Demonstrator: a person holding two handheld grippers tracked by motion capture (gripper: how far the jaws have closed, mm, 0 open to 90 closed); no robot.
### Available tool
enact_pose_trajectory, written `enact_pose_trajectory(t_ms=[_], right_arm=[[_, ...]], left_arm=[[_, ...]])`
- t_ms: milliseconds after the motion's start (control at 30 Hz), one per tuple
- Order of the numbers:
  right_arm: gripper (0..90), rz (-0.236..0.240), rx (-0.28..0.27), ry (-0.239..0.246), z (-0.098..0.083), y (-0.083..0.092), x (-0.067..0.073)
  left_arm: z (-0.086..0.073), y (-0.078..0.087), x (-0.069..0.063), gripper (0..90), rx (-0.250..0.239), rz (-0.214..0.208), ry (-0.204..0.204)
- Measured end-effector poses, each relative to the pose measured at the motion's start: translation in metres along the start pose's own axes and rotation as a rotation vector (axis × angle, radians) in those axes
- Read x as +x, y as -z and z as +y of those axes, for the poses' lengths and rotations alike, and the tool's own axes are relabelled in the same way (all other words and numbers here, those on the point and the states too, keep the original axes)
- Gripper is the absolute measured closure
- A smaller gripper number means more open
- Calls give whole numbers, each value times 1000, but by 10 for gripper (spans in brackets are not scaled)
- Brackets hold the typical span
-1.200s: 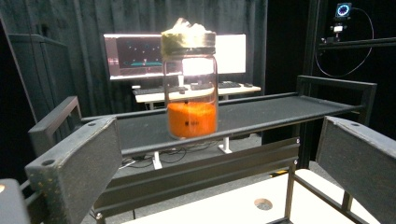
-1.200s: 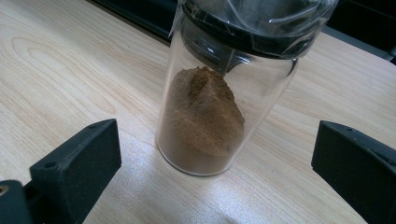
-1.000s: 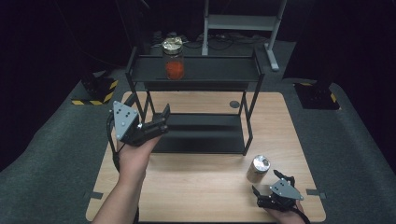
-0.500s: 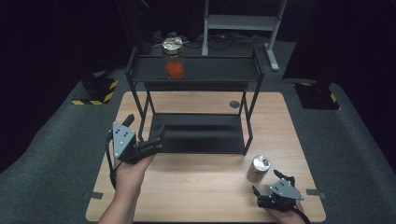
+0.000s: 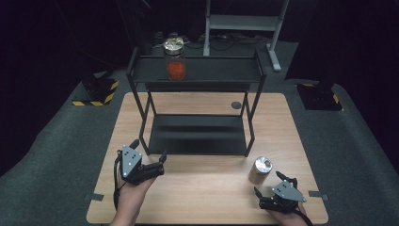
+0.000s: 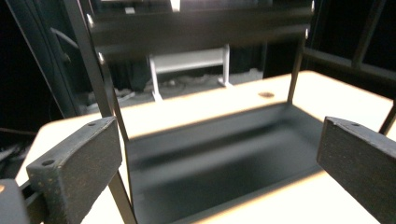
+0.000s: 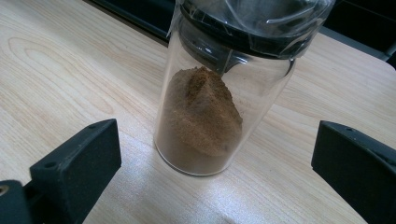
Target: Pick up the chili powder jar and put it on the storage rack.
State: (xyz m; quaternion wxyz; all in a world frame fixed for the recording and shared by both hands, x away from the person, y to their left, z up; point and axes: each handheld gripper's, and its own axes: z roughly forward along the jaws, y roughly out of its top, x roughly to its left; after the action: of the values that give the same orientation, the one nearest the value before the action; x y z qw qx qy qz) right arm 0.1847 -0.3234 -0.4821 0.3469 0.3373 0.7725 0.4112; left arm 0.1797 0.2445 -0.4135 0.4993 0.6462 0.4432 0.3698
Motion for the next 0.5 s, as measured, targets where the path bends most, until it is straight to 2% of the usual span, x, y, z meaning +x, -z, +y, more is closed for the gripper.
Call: enact_pose_trajectory(t_ms=[233, 400, 500], right_arm=[[4, -2, 0, -1, 0, 0, 0], [4, -4, -1, -2, 0, 0, 1], [4, -4, -2, -4, 0, 0, 1]], left_arm=[[-23, 4, 7, 3, 31, -16, 46], [-41, 6, 5, 3, 94, -2, 14], [-50, 6, 5, 3, 130, -2, 17]])
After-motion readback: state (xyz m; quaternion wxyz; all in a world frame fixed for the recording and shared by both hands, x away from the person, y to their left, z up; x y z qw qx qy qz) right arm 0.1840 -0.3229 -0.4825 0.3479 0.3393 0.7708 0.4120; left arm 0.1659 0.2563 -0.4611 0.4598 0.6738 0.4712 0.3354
